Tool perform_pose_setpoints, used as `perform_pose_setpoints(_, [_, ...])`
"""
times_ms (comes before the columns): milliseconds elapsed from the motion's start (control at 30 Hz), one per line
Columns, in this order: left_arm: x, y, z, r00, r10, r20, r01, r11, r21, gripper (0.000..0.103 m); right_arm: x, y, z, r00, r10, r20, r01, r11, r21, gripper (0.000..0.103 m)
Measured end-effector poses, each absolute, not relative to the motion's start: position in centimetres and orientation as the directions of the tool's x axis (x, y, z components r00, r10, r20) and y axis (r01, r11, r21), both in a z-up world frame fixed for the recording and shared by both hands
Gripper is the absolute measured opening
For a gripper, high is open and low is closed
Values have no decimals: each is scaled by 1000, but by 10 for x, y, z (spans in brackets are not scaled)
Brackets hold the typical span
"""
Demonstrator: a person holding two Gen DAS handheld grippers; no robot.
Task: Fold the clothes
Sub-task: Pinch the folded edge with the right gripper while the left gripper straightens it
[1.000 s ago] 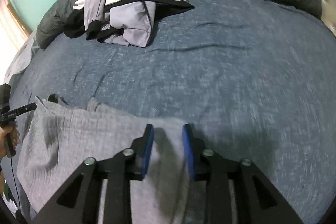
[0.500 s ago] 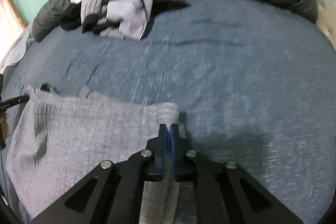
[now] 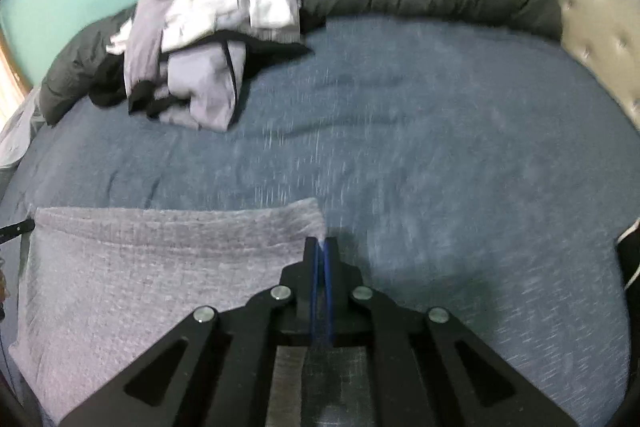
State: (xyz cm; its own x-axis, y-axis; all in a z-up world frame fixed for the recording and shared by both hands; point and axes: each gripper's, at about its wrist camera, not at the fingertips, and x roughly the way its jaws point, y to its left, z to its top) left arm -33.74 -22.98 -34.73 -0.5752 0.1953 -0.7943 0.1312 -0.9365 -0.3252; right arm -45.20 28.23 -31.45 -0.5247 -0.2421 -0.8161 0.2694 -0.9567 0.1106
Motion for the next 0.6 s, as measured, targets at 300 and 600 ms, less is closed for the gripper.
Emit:
perform_pose_setpoints(300, [-325, -229, -347, -555, 209, -805, 147, -928, -342, 23, -435, 289, -313, -492, -293, -820, 289, -943, 164, 9])
perform_pose_setpoints(600, [-238, -213, -326, -510, 328, -795, 76, -904, -421, 41, -346, 321, -302, -361, -401, -842, 357, -894, 272, 36])
